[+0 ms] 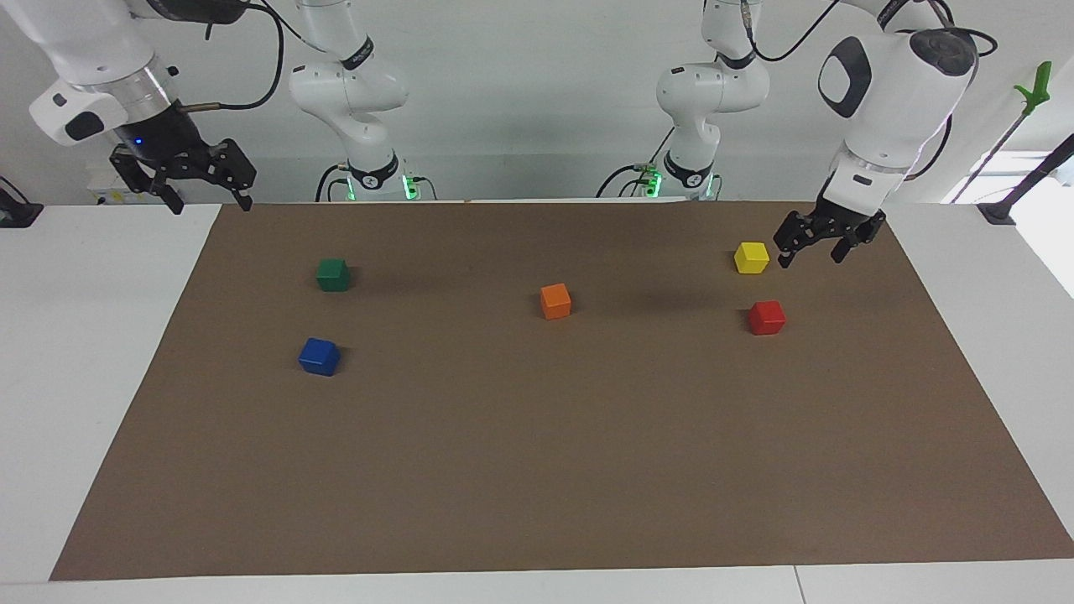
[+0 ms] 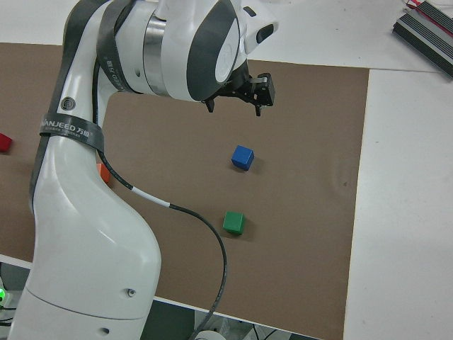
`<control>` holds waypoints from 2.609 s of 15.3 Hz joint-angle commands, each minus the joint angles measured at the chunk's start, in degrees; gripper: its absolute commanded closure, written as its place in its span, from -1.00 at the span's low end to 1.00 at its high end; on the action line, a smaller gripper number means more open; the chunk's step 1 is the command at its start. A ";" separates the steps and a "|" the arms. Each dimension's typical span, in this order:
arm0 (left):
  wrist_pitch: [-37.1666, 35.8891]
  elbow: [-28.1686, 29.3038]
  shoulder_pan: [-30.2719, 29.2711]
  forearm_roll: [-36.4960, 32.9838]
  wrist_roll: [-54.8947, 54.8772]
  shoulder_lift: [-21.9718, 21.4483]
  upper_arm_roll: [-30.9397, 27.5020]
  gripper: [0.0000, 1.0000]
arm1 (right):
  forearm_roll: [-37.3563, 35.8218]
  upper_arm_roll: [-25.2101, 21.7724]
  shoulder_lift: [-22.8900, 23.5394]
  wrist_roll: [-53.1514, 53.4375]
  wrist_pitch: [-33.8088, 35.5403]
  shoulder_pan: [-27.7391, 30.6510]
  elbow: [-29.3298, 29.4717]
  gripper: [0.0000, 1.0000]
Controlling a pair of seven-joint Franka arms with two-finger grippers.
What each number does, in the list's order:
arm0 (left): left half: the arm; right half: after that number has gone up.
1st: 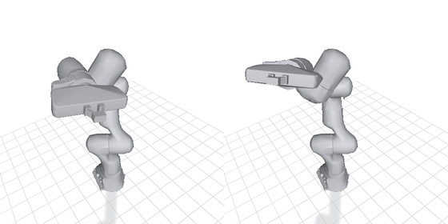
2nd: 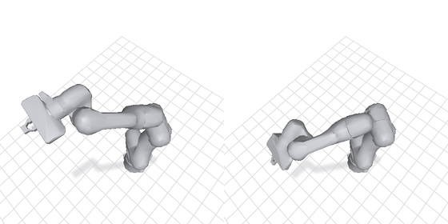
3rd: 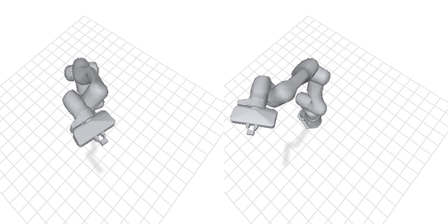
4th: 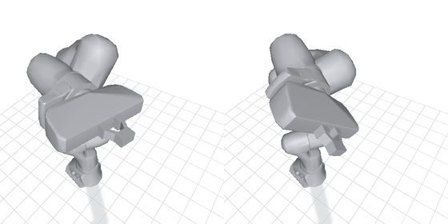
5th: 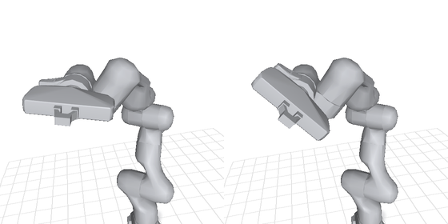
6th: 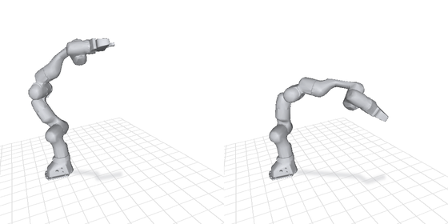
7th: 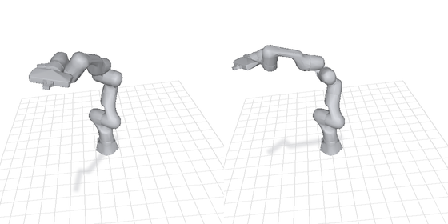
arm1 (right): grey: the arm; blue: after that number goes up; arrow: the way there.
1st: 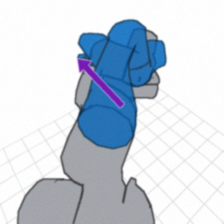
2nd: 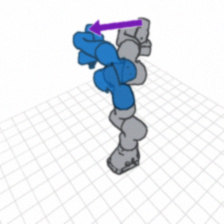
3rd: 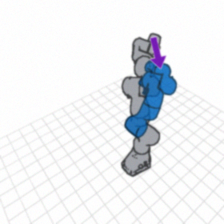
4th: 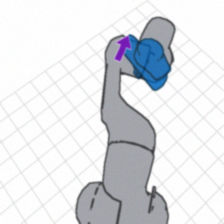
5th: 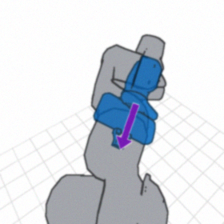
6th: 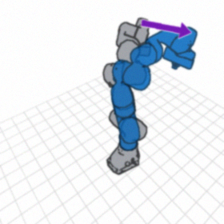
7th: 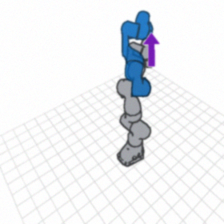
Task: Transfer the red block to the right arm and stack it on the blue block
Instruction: 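Move the left gripper toward the red cube, then grasp the red cube with the left gripper while the right gripper advances, then carry the red cube toward the right gripper while the right gripper approaches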
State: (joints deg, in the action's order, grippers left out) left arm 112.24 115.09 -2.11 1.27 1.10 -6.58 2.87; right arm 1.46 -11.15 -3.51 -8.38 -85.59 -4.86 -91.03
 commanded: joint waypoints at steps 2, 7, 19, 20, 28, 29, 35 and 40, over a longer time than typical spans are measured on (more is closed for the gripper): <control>11.73 8.02 -2.54 0.04 -2.59 3.94 0.21 -1.00 | 5.83 0.08 -6.23 -1.55 -4.22 0.20 -10.55 -1.00; 28.81 16.03 -4.04 0.13 -2.85 10.01 0.21 -1.00 | 18.03 0.08 -11.17 -4.10 -9.94 0.29 -21.11 -1.00; 24.52 19.03 -2.81 0.13 -2.86 8.69 0.38 -0.51 | 56.08 -0.01 -11.00 -25.97 -8.38 4.24 -37.71 -1.00; 23.56 18.85 -2.90 0.13 -2.77 8.61 0.38 0.45 | 59.16 -0.01 -10.65 -28.95 -8.11 4.24 -39.47 -1.00; -19.80 -8.61 6.31 0.83 20.12 4.04 1.17 1.00 | 77.97 0.08 -8.98 -37.13 3.57 3.54 -46.68 -1.00; -25.44 -12.66 7.72 1.44 24.26 3.16 1.87 1.00 | 80.26 0.17 -8.01 -39.85 5.67 3.54 -48.26 -1.00; -35.70 -25.36 8.09 19.10 53.87 -3.24 8.45 1.00 | 94.23 0.17 -6.86 -46.46 12.72 -1.80 -54.95 -1.00; -17.89 -13.43 8.61 30.69 76.73 -9.58 13.12 1.00 | 111.10 0.17 -5.81 -53.48 13.95 -12.69 -59.96 -1.00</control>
State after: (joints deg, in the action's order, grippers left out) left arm 86.15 93.57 5.86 27.05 70.72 -12.51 16.32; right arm 106.50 -10.82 -9.45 -57.93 -72.82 -13.61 -148.16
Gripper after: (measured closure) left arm 0.458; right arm 0.000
